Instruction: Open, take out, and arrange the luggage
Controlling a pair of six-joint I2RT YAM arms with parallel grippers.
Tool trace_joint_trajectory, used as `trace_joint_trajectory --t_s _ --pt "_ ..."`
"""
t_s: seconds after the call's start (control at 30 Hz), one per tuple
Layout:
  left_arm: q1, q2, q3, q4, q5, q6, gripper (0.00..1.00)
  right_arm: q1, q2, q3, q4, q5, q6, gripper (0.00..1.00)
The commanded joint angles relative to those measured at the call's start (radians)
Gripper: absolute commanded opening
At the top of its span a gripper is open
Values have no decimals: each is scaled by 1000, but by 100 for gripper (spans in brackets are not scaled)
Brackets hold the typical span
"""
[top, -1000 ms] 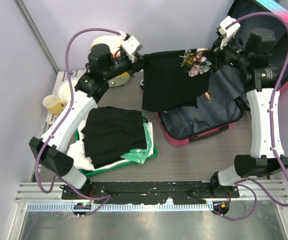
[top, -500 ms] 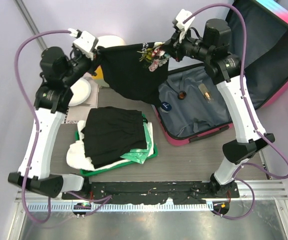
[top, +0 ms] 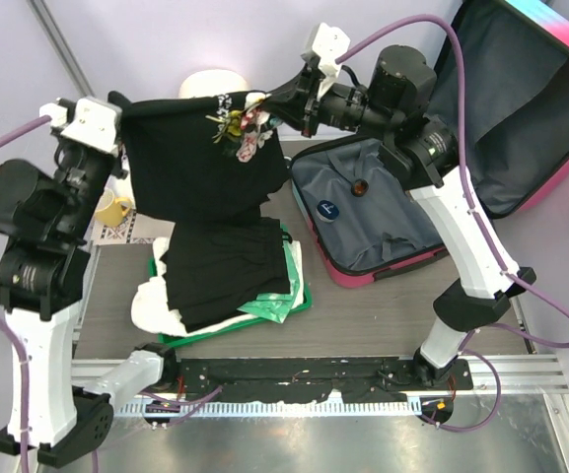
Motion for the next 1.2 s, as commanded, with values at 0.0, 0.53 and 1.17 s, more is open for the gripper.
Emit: trace_joint_trajectory --t_s 0.0,0.53,1.17 --pt "12 -87 32 -7 -104 45 0 70 -55 48 59 60 26 1" --pt "12 -235 19 -235 80 85 0 139 -234 -168 -60 67 57 1" --pt "11 -397 -245 -549 140 180 0 128 -319 -587 -148 84 42 1"
